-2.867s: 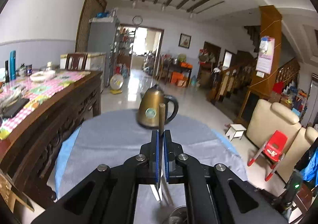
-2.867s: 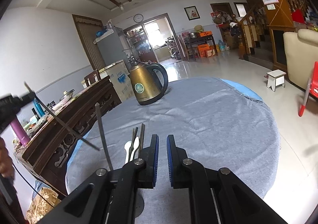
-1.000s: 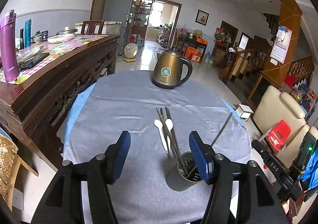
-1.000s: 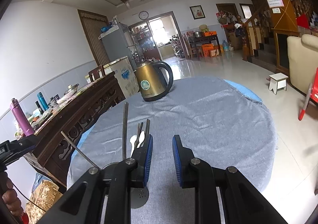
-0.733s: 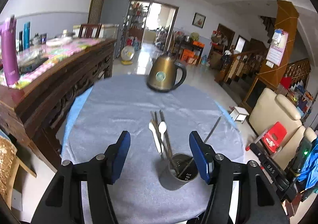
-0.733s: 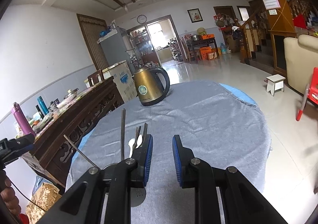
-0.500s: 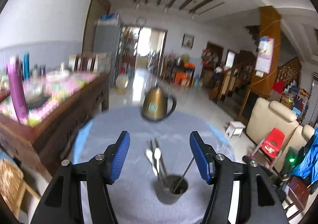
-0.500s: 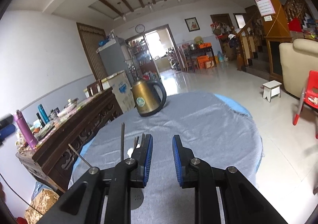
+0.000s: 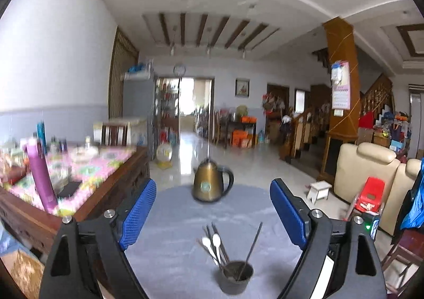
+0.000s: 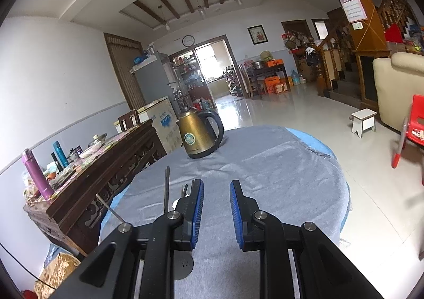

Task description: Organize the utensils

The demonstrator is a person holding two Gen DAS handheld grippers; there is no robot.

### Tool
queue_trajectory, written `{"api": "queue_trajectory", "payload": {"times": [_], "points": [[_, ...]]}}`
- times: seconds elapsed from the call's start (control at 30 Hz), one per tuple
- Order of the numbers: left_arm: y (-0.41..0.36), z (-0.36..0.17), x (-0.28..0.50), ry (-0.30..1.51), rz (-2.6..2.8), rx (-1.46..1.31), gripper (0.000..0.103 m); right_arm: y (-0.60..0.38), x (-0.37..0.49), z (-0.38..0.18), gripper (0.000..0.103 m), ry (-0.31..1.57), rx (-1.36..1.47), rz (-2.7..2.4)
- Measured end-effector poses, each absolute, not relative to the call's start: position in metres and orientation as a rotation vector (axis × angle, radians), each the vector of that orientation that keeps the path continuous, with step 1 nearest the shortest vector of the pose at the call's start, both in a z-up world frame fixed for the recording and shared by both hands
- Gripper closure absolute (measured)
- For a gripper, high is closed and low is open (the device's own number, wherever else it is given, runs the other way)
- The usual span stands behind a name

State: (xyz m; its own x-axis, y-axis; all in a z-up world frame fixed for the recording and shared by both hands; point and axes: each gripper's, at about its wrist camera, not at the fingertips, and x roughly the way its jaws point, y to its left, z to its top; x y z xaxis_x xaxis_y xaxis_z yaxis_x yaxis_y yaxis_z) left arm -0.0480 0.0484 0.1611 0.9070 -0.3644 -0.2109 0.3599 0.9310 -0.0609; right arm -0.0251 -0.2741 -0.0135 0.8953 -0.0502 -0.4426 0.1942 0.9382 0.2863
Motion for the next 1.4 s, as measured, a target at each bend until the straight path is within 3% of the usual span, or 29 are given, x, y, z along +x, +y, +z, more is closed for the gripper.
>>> {"api": "queue_trajectory", "payload": {"times": [0.37, 0.73, 1.13, 1.4], "points": [[0.052, 0.128, -0.004, 0.373, -0.338, -0.076, 0.015, -0.277, -0.016, -0.015, 0.080, 0.472, 0.338, -0.121], [0.098, 0.042, 0.096, 0.668, -0.175, -0.137, 0.015, -0.304, 0.064, -0.031, 0.080, 0.596, 0.352, -0.086], [0.079, -0.052, 0.225, 0.916, -0.168, -0.074, 0.015, -0.281, 0.253, -0.139, 0.080, 0.972, 0.399, 0.154], [0.059, -0.094, 0.290, 0.999, -0.196, -0.024, 0.015, -0.256, 0.357, -0.210, 0.080, 1.112, 0.415, 0.211]]}}
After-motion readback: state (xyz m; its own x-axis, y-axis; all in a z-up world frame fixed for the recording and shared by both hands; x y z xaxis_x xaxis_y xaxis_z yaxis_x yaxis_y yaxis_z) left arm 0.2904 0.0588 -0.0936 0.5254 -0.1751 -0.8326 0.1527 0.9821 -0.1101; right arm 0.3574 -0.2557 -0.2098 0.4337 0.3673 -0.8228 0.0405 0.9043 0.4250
